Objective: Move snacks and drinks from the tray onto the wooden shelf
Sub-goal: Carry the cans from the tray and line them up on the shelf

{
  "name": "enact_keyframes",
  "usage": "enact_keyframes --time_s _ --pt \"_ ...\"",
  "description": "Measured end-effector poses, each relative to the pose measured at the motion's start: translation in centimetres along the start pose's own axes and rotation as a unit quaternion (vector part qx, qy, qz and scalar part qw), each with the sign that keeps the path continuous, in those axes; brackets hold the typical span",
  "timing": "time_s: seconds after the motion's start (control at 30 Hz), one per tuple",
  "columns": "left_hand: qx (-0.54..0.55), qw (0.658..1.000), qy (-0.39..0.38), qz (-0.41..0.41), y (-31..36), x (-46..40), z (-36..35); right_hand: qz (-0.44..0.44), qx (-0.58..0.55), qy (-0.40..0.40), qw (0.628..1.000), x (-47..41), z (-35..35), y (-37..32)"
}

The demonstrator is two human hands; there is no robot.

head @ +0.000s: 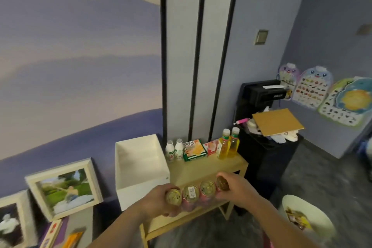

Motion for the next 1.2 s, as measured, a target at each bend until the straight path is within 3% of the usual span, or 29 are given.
enact_keyframes --time_s 0.13,0.33,0.7,1.0,1.1,1.2 --pt "-0.045 0.998 0.023 -0.033 3.7 -6.1 1.1 -0.027 -0.013 0.014 0.999 -4.4 3.2 2.6" --pt "-0.225 0.966 0.109 -0.071 6.8 -14.2 4.6 -0.029 0.016 0.012 0.999 -13.0 5.8 4.0" --pt "-0.368 0.911 0.184 0.031 1.5 -24.0 7.2 -0.006 0.004 -0.047 0.999 -26.5 -0.5 6.9" --pt "-0.530 0.822 0.137 0.159 -1.3 -30.6 7.2 0.033 0.008 -0.094 0.995 -34.3 -5.6 8.4" --pt "-0.581 0.790 0.074 0.178 -1.8 -32.4 6.6 0.033 0.023 -0.106 0.994 -35.8 -6.8 9.2" --pt "-0.599 0.777 0.058 0.184 -3.1 -33.7 5.9 0.023 0.037 -0.123 0.991 -36.7 -7.8 10.2"
Point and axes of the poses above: each hand's wrist, its own x-axis away from the middle knuckle, its own z-axis out of the back of the hand, y = z × x, the point moved 5 cm from there along -x, towards the middle knuckle, and after that the axes turned 1 degree about y, right-handed, at the moved point
